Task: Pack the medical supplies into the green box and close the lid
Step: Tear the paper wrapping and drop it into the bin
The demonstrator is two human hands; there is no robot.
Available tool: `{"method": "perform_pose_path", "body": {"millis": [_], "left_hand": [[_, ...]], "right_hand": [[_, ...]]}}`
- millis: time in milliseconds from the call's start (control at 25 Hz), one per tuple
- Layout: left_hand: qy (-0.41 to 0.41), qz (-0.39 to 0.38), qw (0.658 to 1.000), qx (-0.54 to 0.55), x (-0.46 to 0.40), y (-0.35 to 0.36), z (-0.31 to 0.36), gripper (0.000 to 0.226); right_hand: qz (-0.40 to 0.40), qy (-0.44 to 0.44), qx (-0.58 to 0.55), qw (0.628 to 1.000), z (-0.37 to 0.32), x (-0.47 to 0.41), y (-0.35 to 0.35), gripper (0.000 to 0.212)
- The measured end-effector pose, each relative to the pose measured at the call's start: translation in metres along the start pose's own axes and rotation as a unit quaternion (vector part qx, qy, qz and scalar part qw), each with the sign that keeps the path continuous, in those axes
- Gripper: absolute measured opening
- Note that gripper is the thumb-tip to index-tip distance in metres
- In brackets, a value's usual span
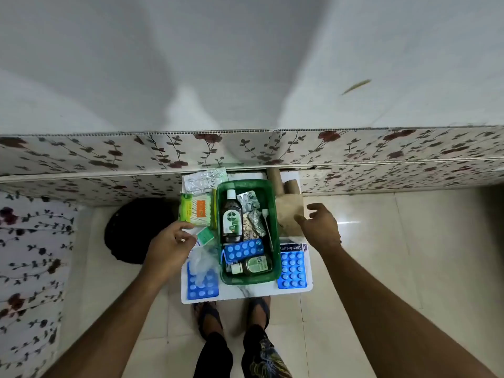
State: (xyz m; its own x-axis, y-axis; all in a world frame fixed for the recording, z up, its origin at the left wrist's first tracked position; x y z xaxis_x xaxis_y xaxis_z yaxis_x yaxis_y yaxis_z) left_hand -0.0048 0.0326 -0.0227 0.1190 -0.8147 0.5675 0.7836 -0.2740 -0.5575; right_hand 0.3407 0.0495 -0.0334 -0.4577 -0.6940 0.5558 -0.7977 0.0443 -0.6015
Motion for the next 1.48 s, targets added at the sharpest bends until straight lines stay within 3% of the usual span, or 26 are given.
{"method": "perform_pose_path", "body": {"millis": [80,200,360,480,600,760,880,1000,1120,1240,1360,1480], "left_hand": [[-0.003,0.035,0.998,-0.049,-0.009,0.005,-0.010,0.019],[0.001,0.041,0.993,-0.107,-0.009,0.014,-0.019,0.021],[0.026,-0.038,0.986,-0.161,0.004,0.021,-0.023,0.040],[0.068,-0.071,0.956,-0.277,0.007,0.029,-0.027,0.052],[0.108,-0.031,0.941,-0.319,0.005,0.036,-0.028,0.035],[0.119,0.000,0.954,-0.276,0.010,0.026,-0.023,0.008],[0.103,0.030,0.977,-0.182,0.017,-0.003,-0.016,0.018],[0.025,0.094,0.993,-0.073,0.019,-0.045,-0.020,0.017],[-0.046,0.161,0.985,0.045,0.010,-0.086,-0.055,0.021],[-0.125,0.168,0.969,0.134,-0.013,-0.103,-0.117,0.020],[-0.191,0.139,0.957,0.169,-0.065,-0.100,-0.202,0.016],[-0.202,0.091,0.960,0.170,-0.129,-0.083,-0.267,0.011]], "right_hand": [[-0.007,0.019,0.025,0.999,0.006,-0.010,0.008,0.060],[0.001,0.024,0.030,0.999,0.012,-0.019,0.014,0.048],[0.028,0.008,0.019,0.999,0.012,-0.023,0.017,0.037],[0.033,0.005,-0.020,0.999,0.012,-0.026,0.017,0.030],[0.041,0.002,-0.074,0.996,0.011,-0.025,0.014,0.022],[0.085,-0.017,-0.111,0.990,-0.007,-0.009,-0.003,0.015],[0.139,-0.060,-0.168,0.974,-0.041,0.022,-0.027,0.012],[0.097,-0.115,-0.238,0.960,-0.087,0.068,-0.019,0.010],[-0.016,-0.141,-0.241,0.960,-0.125,0.110,0.043,0.008],[-0.099,-0.155,-0.171,0.968,-0.141,0.135,0.138,0.006],[-0.118,-0.164,-0.068,0.977,-0.138,0.135,0.252,0.009],[-0.119,-0.141,0.020,0.983,-0.120,0.110,0.352,0.025]]}}
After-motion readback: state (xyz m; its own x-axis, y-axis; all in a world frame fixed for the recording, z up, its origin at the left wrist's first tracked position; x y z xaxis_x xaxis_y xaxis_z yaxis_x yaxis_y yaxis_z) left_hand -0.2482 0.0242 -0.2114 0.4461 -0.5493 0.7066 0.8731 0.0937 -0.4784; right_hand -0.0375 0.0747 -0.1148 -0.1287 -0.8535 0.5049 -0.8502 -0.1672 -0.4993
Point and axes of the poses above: each hand's wrist, its own x-axis away from the middle knuckle, its own y-axis out of the palm, z = x × y, the point moved 4 cm from there along -x, towards the middle knuckle, and after that the axes turned 9 degrees about -x, right-handed, at the moved point
